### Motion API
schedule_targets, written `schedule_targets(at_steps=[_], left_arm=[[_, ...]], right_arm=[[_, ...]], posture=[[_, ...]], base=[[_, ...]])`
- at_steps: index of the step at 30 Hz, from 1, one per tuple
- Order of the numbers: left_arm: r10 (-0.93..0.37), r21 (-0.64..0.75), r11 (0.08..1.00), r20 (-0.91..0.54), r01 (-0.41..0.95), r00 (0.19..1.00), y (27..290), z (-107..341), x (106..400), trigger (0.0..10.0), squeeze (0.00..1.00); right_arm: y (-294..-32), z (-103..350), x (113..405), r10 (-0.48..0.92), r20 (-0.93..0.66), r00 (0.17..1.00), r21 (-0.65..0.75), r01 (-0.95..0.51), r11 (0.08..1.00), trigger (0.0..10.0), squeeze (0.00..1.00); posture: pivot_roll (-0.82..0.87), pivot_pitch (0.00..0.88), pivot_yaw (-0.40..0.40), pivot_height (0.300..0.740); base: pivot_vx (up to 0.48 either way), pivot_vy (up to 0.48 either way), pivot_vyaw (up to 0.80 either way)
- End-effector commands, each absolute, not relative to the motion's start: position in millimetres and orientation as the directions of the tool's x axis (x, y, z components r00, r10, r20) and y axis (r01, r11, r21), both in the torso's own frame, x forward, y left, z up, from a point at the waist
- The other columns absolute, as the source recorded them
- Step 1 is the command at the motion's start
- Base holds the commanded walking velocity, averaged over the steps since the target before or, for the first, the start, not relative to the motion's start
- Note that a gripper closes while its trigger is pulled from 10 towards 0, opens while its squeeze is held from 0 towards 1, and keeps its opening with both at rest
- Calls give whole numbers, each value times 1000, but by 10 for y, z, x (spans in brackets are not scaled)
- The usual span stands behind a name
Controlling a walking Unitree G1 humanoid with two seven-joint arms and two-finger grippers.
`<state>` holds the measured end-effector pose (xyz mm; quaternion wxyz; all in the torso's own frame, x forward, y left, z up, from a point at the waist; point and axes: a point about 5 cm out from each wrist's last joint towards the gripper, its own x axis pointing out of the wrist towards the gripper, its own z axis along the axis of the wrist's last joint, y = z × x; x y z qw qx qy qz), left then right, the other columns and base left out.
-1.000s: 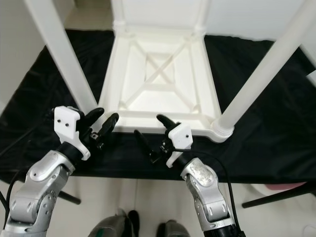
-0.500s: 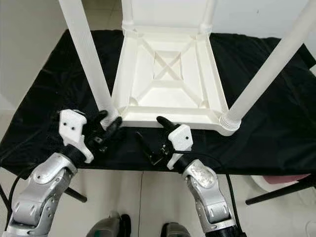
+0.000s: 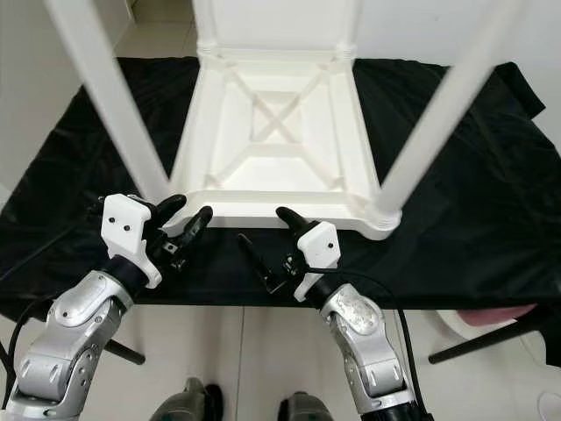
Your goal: Building children table
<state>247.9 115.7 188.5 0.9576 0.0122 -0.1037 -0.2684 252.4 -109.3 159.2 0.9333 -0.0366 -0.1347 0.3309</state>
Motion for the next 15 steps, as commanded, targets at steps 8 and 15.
schedule_targets(at_steps=[8,15], left_arm=[[-501,40,863,188,503,845,1171,1858,2500,10000,0],[-502,22,861,191,508,844,1170,1855,2510,10000,0]], right_arm=[[-1111,1584,2527,622,229,749,-158,-602,783,10000,0],[-1113,1594,2535,629,230,743,-166,-607,777,10000,0]], posture=[[-3,145,17,740],[-5,140,16,740]], base=[[0,0,0],[0,0,0]])
